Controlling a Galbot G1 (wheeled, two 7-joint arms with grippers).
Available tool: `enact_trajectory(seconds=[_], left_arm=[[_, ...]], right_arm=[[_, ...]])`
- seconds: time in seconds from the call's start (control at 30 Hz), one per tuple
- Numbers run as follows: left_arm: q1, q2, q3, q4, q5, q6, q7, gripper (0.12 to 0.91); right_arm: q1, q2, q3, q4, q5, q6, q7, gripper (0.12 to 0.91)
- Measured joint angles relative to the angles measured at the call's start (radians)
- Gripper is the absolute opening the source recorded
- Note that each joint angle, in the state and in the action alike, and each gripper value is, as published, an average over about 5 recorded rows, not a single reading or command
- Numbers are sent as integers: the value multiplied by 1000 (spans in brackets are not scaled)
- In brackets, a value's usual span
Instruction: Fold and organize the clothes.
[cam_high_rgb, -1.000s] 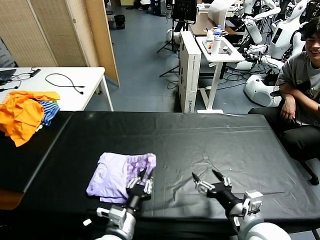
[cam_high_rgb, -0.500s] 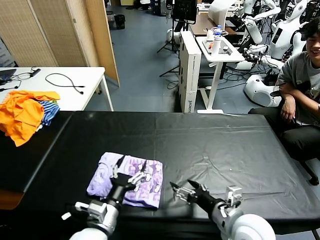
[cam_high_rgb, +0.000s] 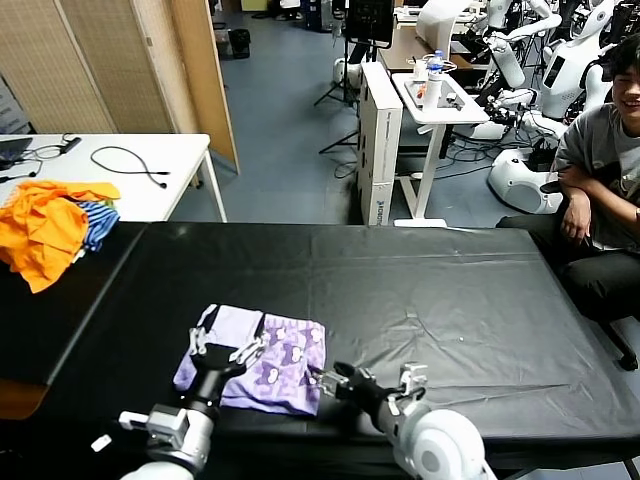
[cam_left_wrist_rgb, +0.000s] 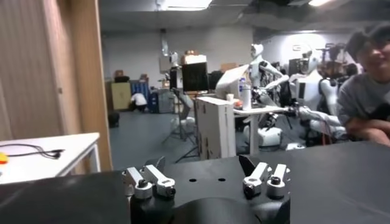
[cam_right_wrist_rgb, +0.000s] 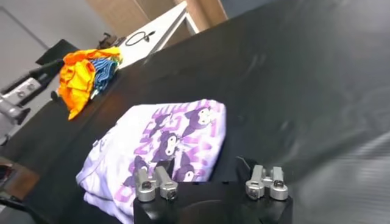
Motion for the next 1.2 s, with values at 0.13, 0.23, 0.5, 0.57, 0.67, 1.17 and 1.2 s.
enact_trajectory(seconds=[0.13, 0.23, 0.5, 0.57, 0.67, 1.17, 1.2], left_arm=[[5, -8, -10, -8, 1, 0, -1, 907], [6, -11, -15, -9, 2, -1, -1, 907], [2, -21, -21, 7, 2, -5, -7, 907], [2, -22, -23, 12, 2, -9, -9, 907], [0, -22, -25, 20, -5, -12, -12, 907], [23, -10, -52, 34, -116, -43, -59, 907], [26, -8, -55, 38, -126, -58, -59, 907]], right_arm=[[19, 12, -20, -20, -9, -2, -7, 574], [27, 7, -20, -24, -10, -2, -9, 391], [48, -56, 23, -10, 4, -38, 27, 160], [42, -87, 43, 1, 5, -39, 34, 156], [29, -130, 73, 18, 8, -39, 36, 154], [-63, -210, 182, 143, -62, -40, -8, 790], [-75, -212, 194, 155, -71, -40, -14, 832]])
